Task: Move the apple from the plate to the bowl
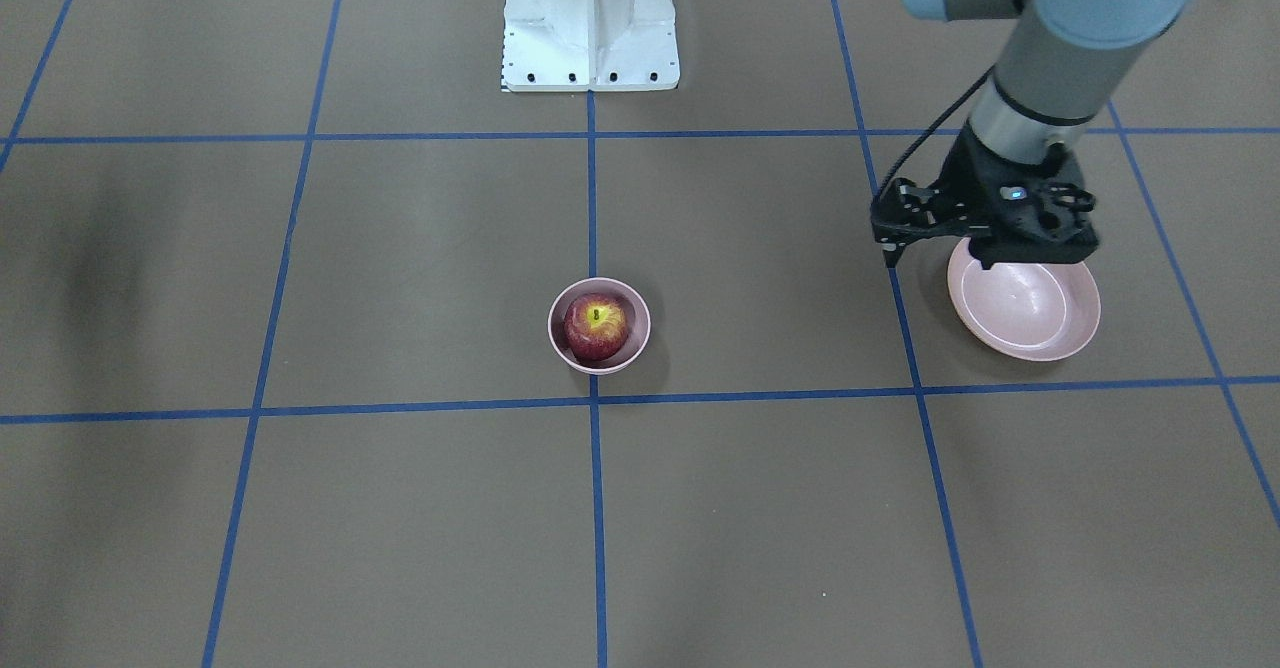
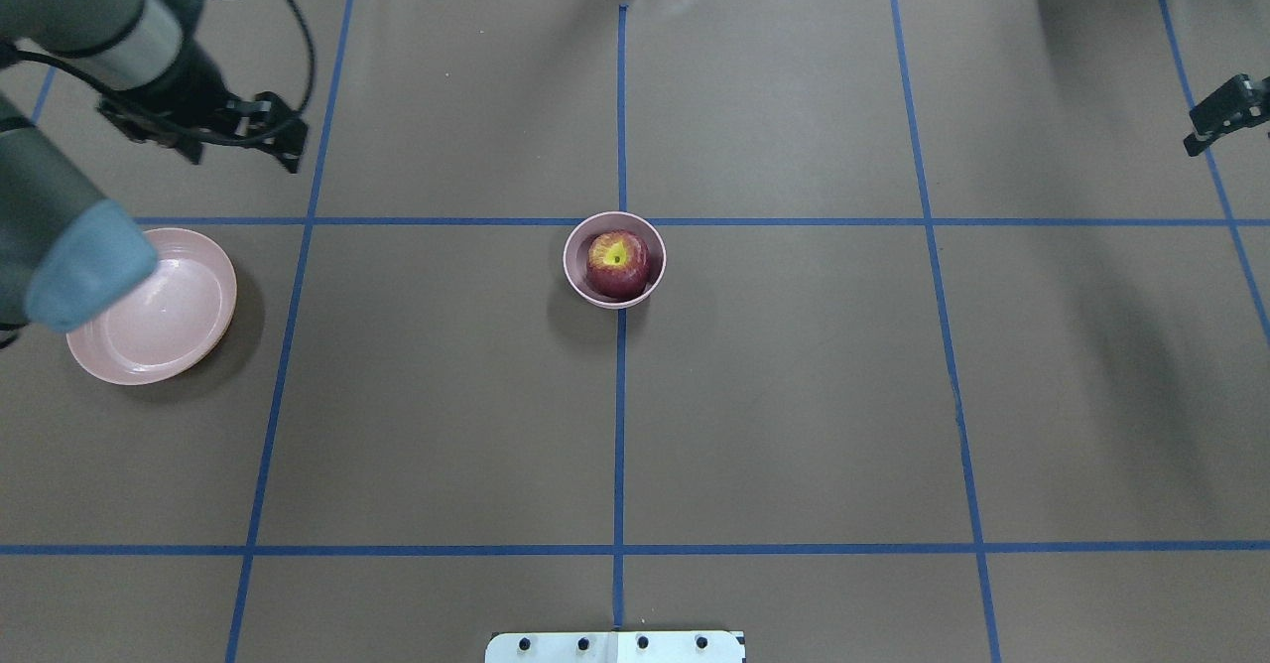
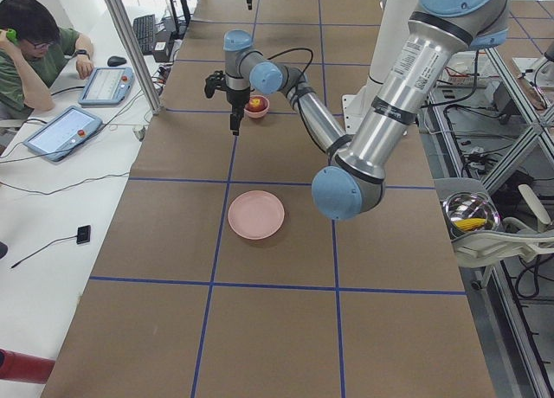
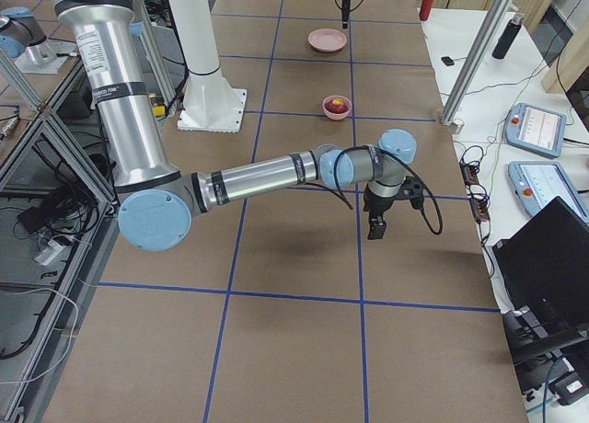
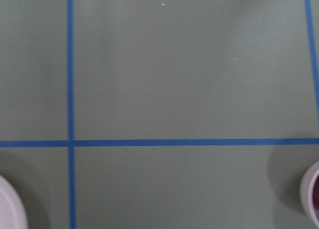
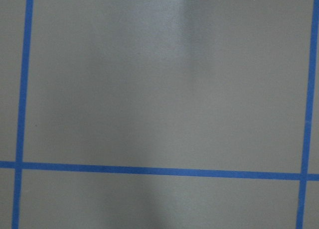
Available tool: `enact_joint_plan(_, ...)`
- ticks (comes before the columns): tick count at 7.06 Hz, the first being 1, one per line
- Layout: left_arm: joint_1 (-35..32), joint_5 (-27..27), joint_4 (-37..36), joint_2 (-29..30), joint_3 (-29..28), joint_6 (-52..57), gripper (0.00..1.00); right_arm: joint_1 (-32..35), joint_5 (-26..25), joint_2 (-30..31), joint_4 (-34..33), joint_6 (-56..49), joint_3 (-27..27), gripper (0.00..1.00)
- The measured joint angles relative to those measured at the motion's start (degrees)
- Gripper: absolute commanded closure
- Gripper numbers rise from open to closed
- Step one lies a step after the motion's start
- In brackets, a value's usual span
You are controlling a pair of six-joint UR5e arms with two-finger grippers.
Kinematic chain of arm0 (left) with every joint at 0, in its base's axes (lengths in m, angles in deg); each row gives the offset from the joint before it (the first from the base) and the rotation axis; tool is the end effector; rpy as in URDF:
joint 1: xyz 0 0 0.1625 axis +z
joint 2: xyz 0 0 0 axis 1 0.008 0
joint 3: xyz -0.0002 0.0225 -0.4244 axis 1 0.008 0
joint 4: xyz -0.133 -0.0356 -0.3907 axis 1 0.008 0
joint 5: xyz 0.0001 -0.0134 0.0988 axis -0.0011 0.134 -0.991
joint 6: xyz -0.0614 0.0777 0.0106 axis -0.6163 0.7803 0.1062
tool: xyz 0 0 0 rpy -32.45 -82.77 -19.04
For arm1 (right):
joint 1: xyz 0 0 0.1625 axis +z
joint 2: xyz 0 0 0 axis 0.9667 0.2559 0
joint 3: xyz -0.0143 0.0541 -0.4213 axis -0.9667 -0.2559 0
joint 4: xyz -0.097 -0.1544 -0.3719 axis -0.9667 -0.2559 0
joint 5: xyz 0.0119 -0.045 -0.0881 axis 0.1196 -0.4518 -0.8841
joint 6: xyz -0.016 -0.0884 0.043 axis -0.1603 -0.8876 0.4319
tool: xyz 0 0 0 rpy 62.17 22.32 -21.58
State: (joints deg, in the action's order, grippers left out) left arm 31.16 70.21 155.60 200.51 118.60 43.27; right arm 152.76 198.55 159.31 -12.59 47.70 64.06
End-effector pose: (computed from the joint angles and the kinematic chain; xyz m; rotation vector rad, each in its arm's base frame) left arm 0.2367 -0.5363 0.2967 0.1346 0.7681 0.0533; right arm -0.0604 -0.5902 0.5432 0.0167 -0.7333 -0.0799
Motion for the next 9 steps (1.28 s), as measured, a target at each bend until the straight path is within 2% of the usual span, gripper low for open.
enact_joint_plan(2, -13.0, 7.7, 0.1, -10.4, -0.2, 19.6, 0.01, 3.9, 0.4, 3.7, 0.1, -5.7, -0.1, 0.0)
enact_joint_plan(4, -23.0, 10.6, 0.4, -15.9, -4.4, 30.6, 0.01, 6.5, 1.0, 6.7, 0.6, -7.5, 0.1, 0.0)
enact_joint_plan(6, -28.2, 11.0, 5.2, -22.4, -7.7, 36.5, 0.01, 8.0, 1.0, 7.9, 0.8, -7.7, 0.1, 0.0)
enact_joint_plan(9, -29.5, 11.0, 9.8, -27.2, -13.4, 40.7, 0.01, 8.5, 0.7, 9.2, 0.7, -7.7, 0.1, 0.0)
